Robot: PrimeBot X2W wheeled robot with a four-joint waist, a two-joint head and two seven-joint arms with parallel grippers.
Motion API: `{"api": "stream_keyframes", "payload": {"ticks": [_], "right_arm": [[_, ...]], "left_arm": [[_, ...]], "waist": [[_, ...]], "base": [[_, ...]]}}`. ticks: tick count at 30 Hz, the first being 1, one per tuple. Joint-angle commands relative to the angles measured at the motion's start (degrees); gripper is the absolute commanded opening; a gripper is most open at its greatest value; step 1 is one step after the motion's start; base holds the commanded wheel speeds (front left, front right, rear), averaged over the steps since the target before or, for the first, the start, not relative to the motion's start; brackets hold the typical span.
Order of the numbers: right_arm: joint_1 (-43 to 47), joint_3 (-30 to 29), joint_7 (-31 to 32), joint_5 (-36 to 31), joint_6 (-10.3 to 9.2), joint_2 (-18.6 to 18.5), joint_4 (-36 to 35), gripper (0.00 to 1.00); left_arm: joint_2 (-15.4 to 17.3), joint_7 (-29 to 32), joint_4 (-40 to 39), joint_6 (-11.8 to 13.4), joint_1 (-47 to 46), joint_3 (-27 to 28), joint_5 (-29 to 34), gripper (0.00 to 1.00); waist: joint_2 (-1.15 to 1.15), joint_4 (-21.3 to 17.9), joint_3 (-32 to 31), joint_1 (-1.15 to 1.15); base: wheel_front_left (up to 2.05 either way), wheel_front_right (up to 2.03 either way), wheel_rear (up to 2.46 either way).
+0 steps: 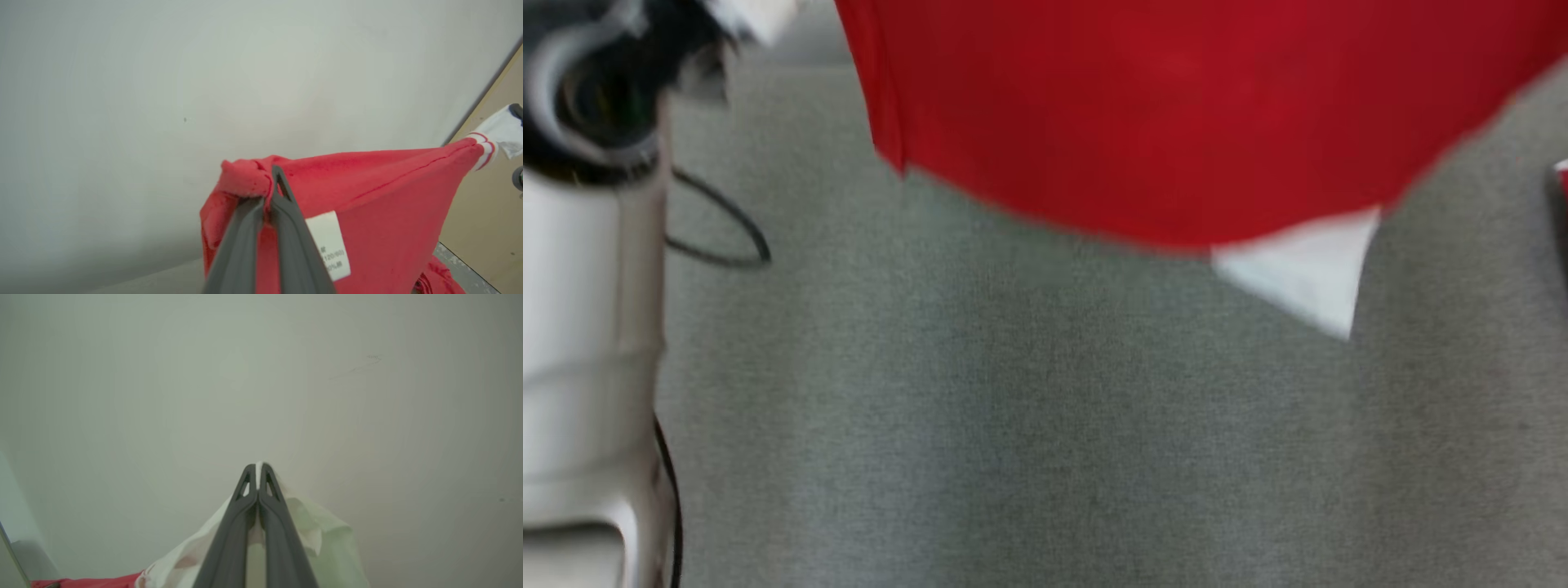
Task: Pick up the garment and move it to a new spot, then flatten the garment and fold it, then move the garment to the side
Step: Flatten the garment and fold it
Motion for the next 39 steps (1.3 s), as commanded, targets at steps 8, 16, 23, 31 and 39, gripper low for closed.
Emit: {"api": "stream_keyframes", "payload": {"ticks": [8, 16, 23, 31, 39], "right_arm": [[-21.72, -2.95, -9.06, -11.72, -0.01, 6.5, 11.93, 0.0], [-17.59, -0.93, -16.39, -8.41, -0.01, 7.46, 14.23, 0.0], [7.3, 6.42, -18.11, 0.29, -0.01, 3.92, 7.38, 0.0], [39.67, 10.32, -18.14, 3.11, -0.01, -2.25, 0.07, 0.0], [65.92, 9.19, -10.83, 0.34, -0.01, -3.53, -7.0, 0.0]], "left_arm": [[-2.21, -20.07, 18.18, -1.94, -20.62, 1.4, 7.48, 0.0], [-6.36, -38.17, 33.52, -6.39, -22.41, -3.16, 12.38, 0.0], [-6.56, -43.37, 38.7, -9.16, -4.52, -7.26, 10.29, 0.0], [-3.12, -42.4, 32.35, -9.28, 21.01, -9.57, 6.61, 0.0], [-0.38, -31.79, 17.52, -5.43, 44.77, -14.92, 6.09, 0.0]], "waist": [[0.0, 0.2, 15.91, -0.02], [0.0, 0.34, 18.15, -0.02], [0.0, 0.15, 11.97, -0.02], [0.0, 0.42, 1.47, -0.02], [0.0, 1.82, -6.64, -0.02]], "base": [[0.0, 0.0, 0.0], [0.0, 0.0, 0.0], [0.0, 0.0, 0.0], [0.0, 0.0, 0.0], [0.0, 0.0, 0.0]]}}
